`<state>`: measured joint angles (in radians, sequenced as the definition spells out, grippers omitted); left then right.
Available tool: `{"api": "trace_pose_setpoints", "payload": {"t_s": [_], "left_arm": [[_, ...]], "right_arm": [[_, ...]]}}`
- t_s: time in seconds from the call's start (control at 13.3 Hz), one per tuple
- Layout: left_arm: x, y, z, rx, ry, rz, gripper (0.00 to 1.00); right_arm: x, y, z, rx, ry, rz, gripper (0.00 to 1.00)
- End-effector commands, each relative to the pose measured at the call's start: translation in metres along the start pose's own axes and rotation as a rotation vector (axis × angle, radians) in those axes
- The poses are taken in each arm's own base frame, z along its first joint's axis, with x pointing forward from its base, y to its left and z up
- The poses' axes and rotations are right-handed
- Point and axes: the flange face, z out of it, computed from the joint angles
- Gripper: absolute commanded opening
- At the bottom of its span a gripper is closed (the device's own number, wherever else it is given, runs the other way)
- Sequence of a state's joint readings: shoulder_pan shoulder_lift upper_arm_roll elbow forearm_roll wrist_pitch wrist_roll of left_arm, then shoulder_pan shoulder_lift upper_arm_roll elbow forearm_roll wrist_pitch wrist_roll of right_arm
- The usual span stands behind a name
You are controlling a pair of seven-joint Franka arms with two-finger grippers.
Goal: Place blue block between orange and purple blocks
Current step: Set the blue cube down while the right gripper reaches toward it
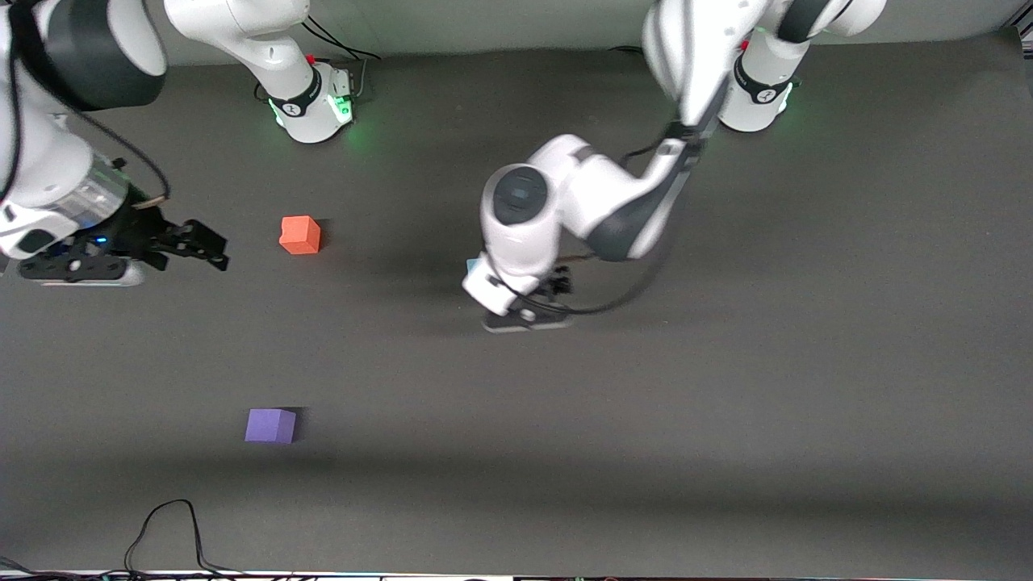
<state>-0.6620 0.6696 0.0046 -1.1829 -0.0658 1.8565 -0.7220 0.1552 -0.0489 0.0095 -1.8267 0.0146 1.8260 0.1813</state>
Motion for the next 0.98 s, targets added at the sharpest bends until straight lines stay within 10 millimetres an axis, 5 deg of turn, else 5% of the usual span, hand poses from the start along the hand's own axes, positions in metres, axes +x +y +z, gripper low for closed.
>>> {"api": "trace_pose_setpoints", "payload": {"t_s": [0.0,0.15,0.38,0.6,0.9], "left_arm": [[0.046,-0.114,-0.027,-0.022,-0.095,0.046,1.00],[0.076,-0.200,-0.048,-0.028,-0.119,0.085,1.00],[0.089,-0.303,-0.087,-0.040,-0.123,0.128,1.00],[0.075,-0.356,-0.124,0.040,-0.087,0.130,1.00],[0.048,-0.390,-0.165,0.067,-0.056,0.157,1.00]], "right_arm": [[-0.009,-0.065,0.005,0.012,-0.010,0.006,1.00],[-0.016,-0.126,0.020,0.018,-0.032,0.026,1.00],[-0.017,-0.191,0.053,0.047,-0.063,0.018,1.00],[-0.019,-0.234,0.092,0.091,-0.055,0.025,1.00],[-0.038,-0.282,0.161,0.035,-0.037,0.002,1.00]]}}
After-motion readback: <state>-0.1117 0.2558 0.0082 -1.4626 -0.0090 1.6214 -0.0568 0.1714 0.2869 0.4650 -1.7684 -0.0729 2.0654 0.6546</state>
